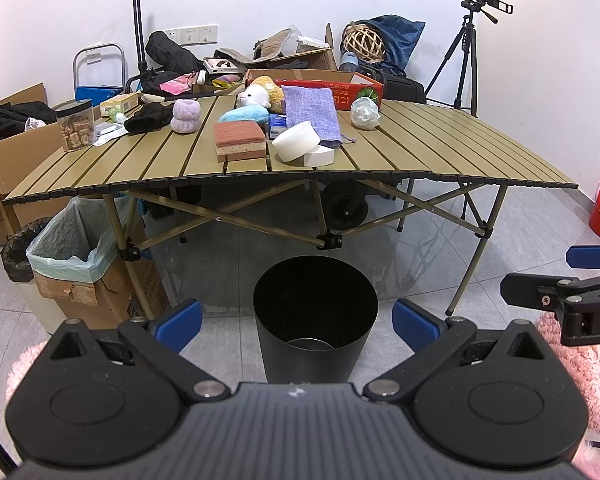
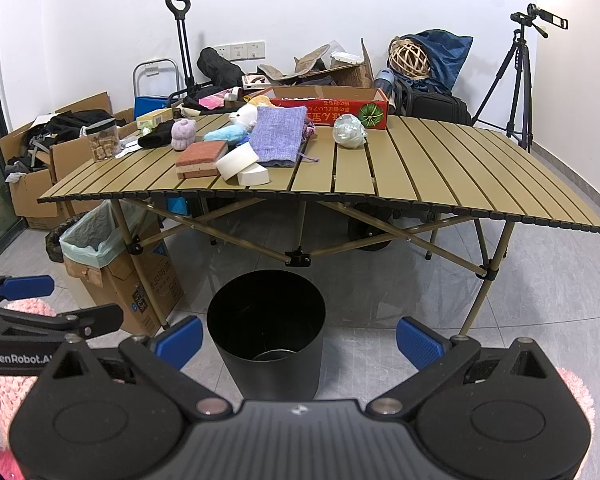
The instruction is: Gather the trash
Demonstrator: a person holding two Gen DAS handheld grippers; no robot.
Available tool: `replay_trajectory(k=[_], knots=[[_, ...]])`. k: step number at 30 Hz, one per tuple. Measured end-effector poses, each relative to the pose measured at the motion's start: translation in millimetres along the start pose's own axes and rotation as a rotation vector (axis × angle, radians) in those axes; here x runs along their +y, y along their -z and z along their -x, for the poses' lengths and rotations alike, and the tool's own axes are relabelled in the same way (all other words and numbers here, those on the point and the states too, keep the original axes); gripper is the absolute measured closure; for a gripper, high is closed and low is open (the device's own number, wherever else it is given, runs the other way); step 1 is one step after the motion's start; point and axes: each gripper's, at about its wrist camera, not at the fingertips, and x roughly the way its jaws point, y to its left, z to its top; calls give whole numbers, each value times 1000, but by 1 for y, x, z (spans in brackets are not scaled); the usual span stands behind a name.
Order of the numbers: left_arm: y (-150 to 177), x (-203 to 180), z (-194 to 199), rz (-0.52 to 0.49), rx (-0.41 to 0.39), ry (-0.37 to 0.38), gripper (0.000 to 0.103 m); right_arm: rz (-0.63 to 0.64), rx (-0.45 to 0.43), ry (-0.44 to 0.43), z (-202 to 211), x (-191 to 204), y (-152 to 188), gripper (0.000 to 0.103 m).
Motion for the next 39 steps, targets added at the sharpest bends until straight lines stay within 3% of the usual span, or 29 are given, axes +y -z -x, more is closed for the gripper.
replay_trajectory(k=[28, 39], knots=[[-1, -3, -1, -2, -4, -3, 0, 0, -2, 1, -6, 0, 5, 0], [-10, -11, -10, -15, -23, -18, 0, 3, 4, -4, -13, -13, -10, 0]])
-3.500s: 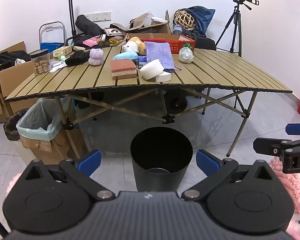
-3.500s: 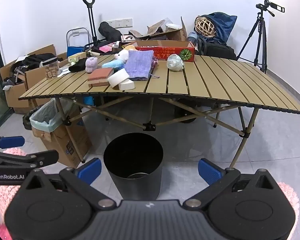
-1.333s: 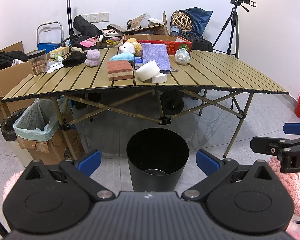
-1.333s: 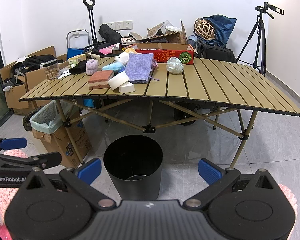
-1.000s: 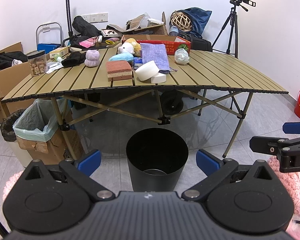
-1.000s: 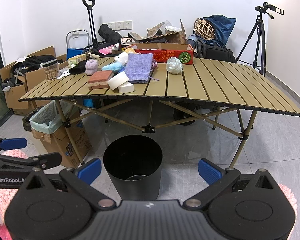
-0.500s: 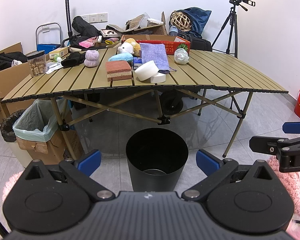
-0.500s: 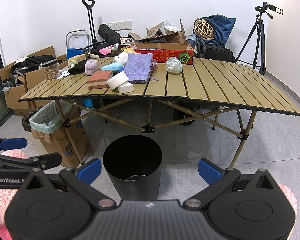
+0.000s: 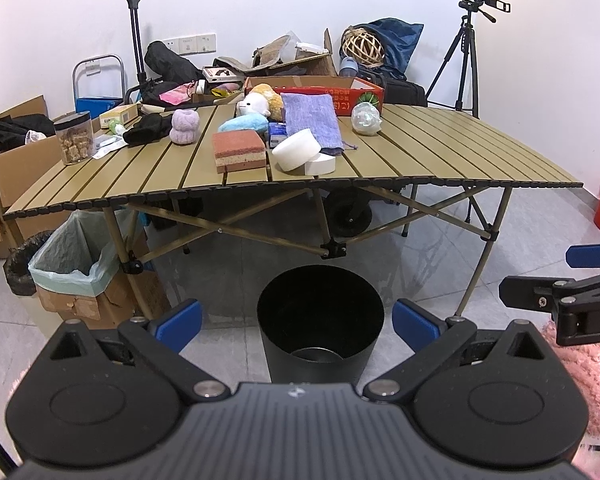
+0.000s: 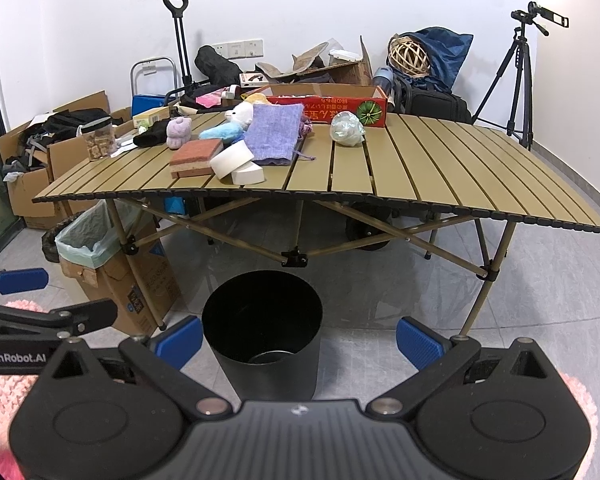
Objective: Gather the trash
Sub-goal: 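Move the right tool to the white foam cylinder while the left tool approaches the table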
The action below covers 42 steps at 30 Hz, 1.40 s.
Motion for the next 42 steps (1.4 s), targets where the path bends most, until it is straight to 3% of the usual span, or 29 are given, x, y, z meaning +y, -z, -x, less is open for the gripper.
replay_trajectory(k=[24, 42], knots=[[-29, 30, -50, 56, -23, -66, 0, 30, -25, -28, -66, 9, -35, 0], [-80, 50, -99, 109, -104, -108, 0, 56, -141, -51, -126, 14, -91, 0]])
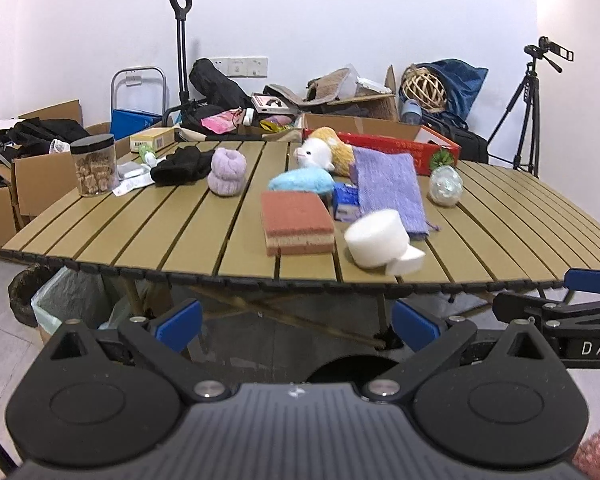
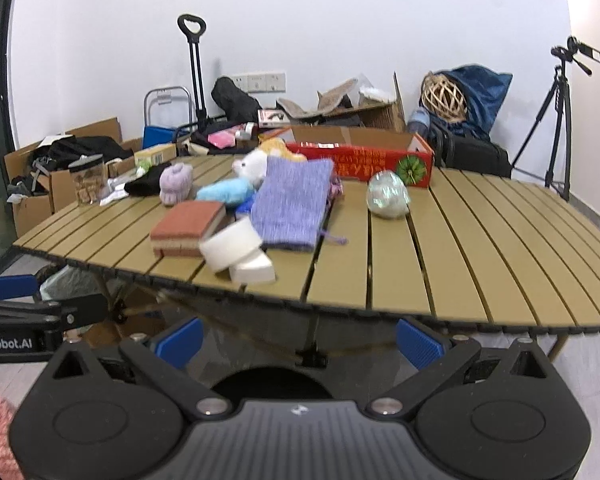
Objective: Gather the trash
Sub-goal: 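Move the right tool to the white foam cylinder while the left tool approaches the table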
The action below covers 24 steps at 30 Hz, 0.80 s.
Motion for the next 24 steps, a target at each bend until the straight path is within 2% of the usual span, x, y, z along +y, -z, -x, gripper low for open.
replay_trajectory(k=[13, 21, 24], knots=[[-24, 5, -56, 47, -47, -65, 0, 61, -91, -43, -64, 1, -22, 1], [-22, 10, -83, 50, -37, -96, 0, 103, -132, -103, -95, 3, -27, 2], [-18, 15, -86, 46, -44, -119, 0, 96, -117, -135, -107, 8, -32, 8]])
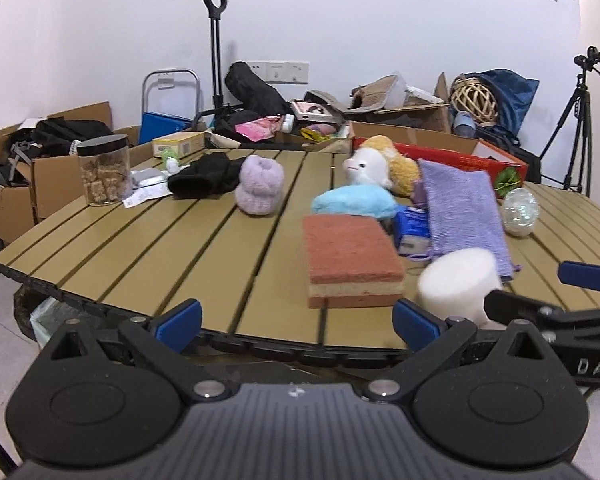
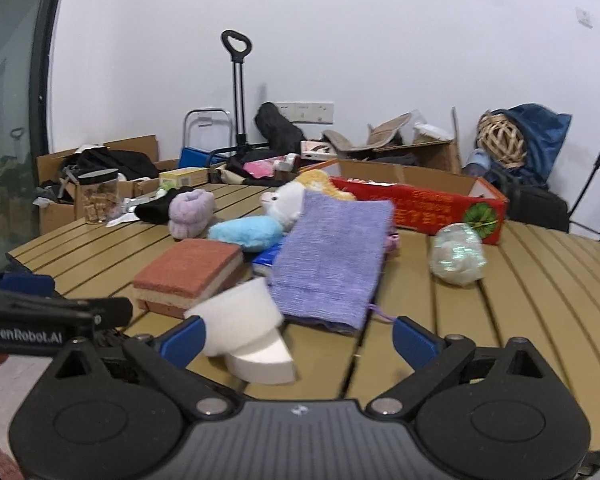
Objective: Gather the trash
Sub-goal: 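Move the right tool to the white foam cylinder while the left tool approaches the table, then close the right gripper on the white foam cylinder and lift it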
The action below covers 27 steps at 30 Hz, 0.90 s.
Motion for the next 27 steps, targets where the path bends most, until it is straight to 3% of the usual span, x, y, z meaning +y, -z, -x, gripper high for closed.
replay_trajectory(k=[9, 11, 14, 27], knots=[[3, 37, -10, 70, 29, -28, 0, 64, 5, -59, -28, 32, -7, 15], [3, 43, -12, 81, 33, -36, 0, 88, 6, -58, -32, 38, -6, 20], [5, 46, -15, 91, 48, -38, 0, 112, 17, -57, -37, 44, -4, 43], [6, 37, -15, 75, 52, -19, 0, 80, -74, -75, -21, 34, -5, 48]])
